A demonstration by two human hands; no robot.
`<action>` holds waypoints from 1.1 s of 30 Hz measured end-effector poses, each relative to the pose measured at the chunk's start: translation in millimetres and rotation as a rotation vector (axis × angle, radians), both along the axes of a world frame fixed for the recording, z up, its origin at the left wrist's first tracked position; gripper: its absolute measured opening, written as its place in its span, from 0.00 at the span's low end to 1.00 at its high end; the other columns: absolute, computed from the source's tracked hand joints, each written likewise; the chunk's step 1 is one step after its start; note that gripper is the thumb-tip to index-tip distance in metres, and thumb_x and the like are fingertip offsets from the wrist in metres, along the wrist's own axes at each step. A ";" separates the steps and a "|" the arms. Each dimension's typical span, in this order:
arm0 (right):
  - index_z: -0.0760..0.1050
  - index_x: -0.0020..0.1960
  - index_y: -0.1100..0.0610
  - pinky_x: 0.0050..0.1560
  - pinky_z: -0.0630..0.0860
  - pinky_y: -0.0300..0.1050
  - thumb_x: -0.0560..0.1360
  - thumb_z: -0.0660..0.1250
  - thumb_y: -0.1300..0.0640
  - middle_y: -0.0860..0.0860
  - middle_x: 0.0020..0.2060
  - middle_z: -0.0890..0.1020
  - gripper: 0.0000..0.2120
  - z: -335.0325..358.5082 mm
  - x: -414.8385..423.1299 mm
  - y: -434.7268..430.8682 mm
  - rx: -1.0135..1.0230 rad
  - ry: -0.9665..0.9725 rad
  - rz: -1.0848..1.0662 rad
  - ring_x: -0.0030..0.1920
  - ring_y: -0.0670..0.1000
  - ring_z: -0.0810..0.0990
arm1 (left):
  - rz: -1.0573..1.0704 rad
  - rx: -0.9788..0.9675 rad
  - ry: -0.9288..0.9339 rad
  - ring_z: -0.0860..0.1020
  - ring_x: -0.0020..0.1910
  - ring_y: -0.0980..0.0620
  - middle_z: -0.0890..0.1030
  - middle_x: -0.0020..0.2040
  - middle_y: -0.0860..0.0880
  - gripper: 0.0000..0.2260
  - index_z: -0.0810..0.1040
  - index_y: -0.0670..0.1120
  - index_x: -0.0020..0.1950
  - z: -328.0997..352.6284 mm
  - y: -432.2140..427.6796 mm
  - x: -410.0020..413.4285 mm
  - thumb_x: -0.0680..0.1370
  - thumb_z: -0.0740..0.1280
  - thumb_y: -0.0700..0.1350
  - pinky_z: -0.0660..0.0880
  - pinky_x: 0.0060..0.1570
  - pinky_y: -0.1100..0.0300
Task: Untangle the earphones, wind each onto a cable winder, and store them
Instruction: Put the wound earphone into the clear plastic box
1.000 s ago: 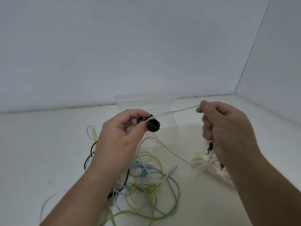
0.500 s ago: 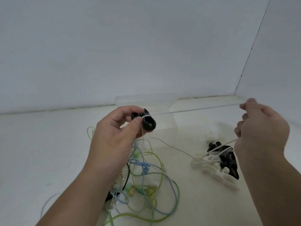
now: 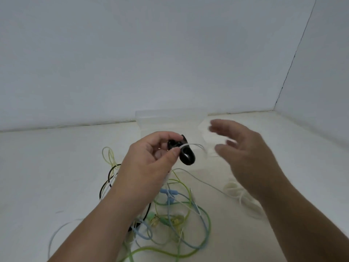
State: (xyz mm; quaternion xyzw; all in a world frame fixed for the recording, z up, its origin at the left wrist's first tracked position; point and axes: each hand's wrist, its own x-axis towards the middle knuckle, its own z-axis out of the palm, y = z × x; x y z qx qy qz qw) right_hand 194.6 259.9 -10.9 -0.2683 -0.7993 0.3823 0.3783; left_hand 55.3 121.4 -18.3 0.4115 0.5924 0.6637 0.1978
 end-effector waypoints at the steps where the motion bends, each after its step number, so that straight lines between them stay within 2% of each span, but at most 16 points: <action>1: 0.76 0.66 0.46 0.64 0.71 0.43 0.71 0.67 0.60 0.40 0.56 0.83 0.24 -0.8 -3.2 -7.4 -0.039 -0.007 0.155 0.61 0.38 0.77 | -0.021 0.003 0.016 0.68 0.32 0.50 0.72 0.31 0.50 0.09 0.85 0.51 0.49 0.1 0.1 1.3 0.78 0.68 0.38 0.68 0.29 0.65; 3: 0.74 0.66 0.43 0.64 0.72 0.48 0.68 0.66 0.56 0.41 0.54 0.84 0.27 -3.9 -7.7 -16.2 -0.125 -0.033 0.331 0.60 0.40 0.79 | -0.055 0.016 0.039 0.69 0.32 0.50 0.74 0.30 0.53 0.10 0.85 0.51 0.50 0.3 0.2 2.4 0.78 0.68 0.36 0.67 0.29 0.65; 5: 0.76 0.64 0.43 0.58 0.77 0.53 0.69 0.68 0.54 0.45 0.43 0.84 0.23 -6.5 -9.2 -16.4 -0.177 -0.004 0.339 0.49 0.46 0.83 | -0.065 0.032 0.050 0.70 0.32 0.52 0.74 0.30 0.53 0.10 0.85 0.51 0.50 1.0 -0.3 2.1 0.78 0.68 0.36 0.69 0.30 0.64; 8: 0.82 0.54 0.48 0.44 0.77 0.41 0.71 0.70 0.55 0.48 0.30 0.78 0.12 -1.6 -5.0 -14.7 -0.174 0.071 0.270 0.36 0.48 0.78 | -0.057 0.063 0.062 0.70 0.31 0.52 0.75 0.31 0.52 0.08 0.85 0.54 0.50 3.8 -1.6 0.9 0.76 0.71 0.41 0.70 0.31 0.60; 10: 0.84 0.44 0.53 0.40 0.76 0.36 0.72 0.70 0.56 0.50 0.26 0.75 0.04 3.0 -2.9 -15.5 -0.232 0.142 0.298 0.32 0.49 0.74 | -0.053 0.121 0.074 0.70 0.31 0.50 0.77 0.33 0.49 0.08 0.85 0.55 0.50 7.2 -3.8 0.3 0.74 0.73 0.44 0.69 0.29 0.56; 11: 0.84 0.40 0.54 0.39 0.75 0.37 0.71 0.69 0.55 0.49 0.24 0.74 0.05 3.9 -2.1 -16.5 -0.269 0.165 0.333 0.31 0.50 0.72 | -0.047 0.158 0.087 0.70 0.32 0.49 0.77 0.35 0.46 0.09 0.85 0.55 0.51 9.0 -5.3 0.2 0.74 0.71 0.44 0.69 0.29 0.55; 13: 0.83 0.38 0.55 0.39 0.73 0.42 0.71 0.68 0.55 0.48 0.24 0.71 0.07 5.1 -1.9 -18.9 -0.350 0.196 0.419 0.28 0.49 0.68 | -0.035 0.218 0.110 0.71 0.33 0.48 0.76 0.38 0.39 0.10 0.84 0.55 0.51 12.7 -8.2 0.5 0.73 0.69 0.43 0.69 0.30 0.59; 15: 0.83 0.38 0.55 0.38 0.70 0.46 0.72 0.67 0.56 0.47 0.23 0.68 0.08 6.6 -2.2 -19.6 -0.427 0.232 0.487 0.26 0.47 0.66 | -0.042 0.222 0.104 0.76 0.35 0.50 0.78 0.39 0.39 0.11 0.84 0.57 0.51 13.9 -9.1 0.7 0.73 0.69 0.44 0.74 0.33 0.62; 18: 0.82 0.37 0.58 0.32 0.69 0.42 0.73 0.65 0.58 0.49 0.25 0.63 0.09 8.6 -1.3 -16.3 -0.565 0.360 0.523 0.26 0.48 0.61 | -0.095 0.113 0.093 0.84 0.42 0.51 0.85 0.42 0.47 0.08 0.85 0.56 0.50 7.1 -5.0 -1.6 0.73 0.71 0.45 0.79 0.47 0.60; 21: 0.81 0.37 0.59 0.29 0.66 0.41 0.72 0.65 0.57 0.51 0.27 0.62 0.09 11.1 -0.7 -10.3 -0.665 0.479 0.464 0.26 0.49 0.59 | -0.124 0.003 0.085 0.85 0.45 0.48 0.85 0.45 0.45 0.07 0.85 0.55 0.50 1.7 -2.2 -2.3 0.74 0.71 0.46 0.79 0.55 0.53; 22: 0.80 0.37 0.59 0.29 0.65 0.41 0.71 0.66 0.58 0.51 0.28 0.63 0.07 11.8 -0.4 -8.1 -0.679 0.506 0.434 0.27 0.49 0.60 | -0.125 -0.021 0.089 0.85 0.46 0.47 0.85 0.46 0.44 0.08 0.85 0.55 0.50 0.2 -1.5 -2.2 0.75 0.69 0.45 0.79 0.57 0.51; 24: 0.80 0.37 0.58 0.31 0.66 0.41 0.71 0.67 0.57 0.51 0.29 0.67 0.07 12.4 1.3 -3.5 -0.694 0.558 0.381 0.28 0.49 0.63 | -0.127 -0.061 0.102 0.84 0.47 0.48 0.85 0.48 0.47 0.10 0.84 0.57 0.50 -0.6 -1.6 -0.8 0.77 0.68 0.43 0.78 0.56 0.56; 25: 0.80 0.37 0.58 0.32 0.68 0.42 0.72 0.66 0.57 0.51 0.30 0.69 0.07 12.4 2.2 -1.5 -0.693 0.579 0.362 0.29 0.49 0.66 | -0.134 -0.078 0.109 0.84 0.48 0.50 0.86 0.49 0.48 0.10 0.84 0.58 0.50 -0.2 -1.9 0.0 0.77 0.68 0.43 0.78 0.55 0.59; 27: 0.78 0.39 0.58 0.35 0.74 0.42 0.75 0.64 0.56 0.52 0.33 0.74 0.09 12.0 2.6 1.0 -0.689 0.594 0.339 0.32 0.50 0.72 | -0.150 -0.112 0.136 0.84 0.48 0.52 0.85 0.49 0.49 0.10 0.84 0.59 0.50 -0.2 -1.7 1.1 0.78 0.68 0.44 0.77 0.56 0.59; 30: 0.75 0.42 0.61 0.41 0.80 0.45 0.76 0.61 0.57 0.55 0.37 0.78 0.09 11.3 1.5 1.2 -0.719 0.616 0.369 0.38 0.53 0.79 | -0.150 -0.149 0.160 0.83 0.48 0.48 0.86 0.47 0.48 0.12 0.83 0.60 0.51 -2.9 0.8 4.6 0.79 0.67 0.42 0.77 0.58 0.50; 33: 0.76 0.40 0.61 0.46 0.82 0.48 0.79 0.59 0.58 0.56 0.37 0.81 0.13 12.3 0.6 -0.7 -0.739 0.603 0.371 0.43 0.57 0.83 | -0.164 -0.144 0.129 0.82 0.50 0.40 0.84 0.49 0.48 0.09 0.81 0.58 0.53 -4.6 2.0 10.1 0.81 0.67 0.43 0.74 0.57 0.33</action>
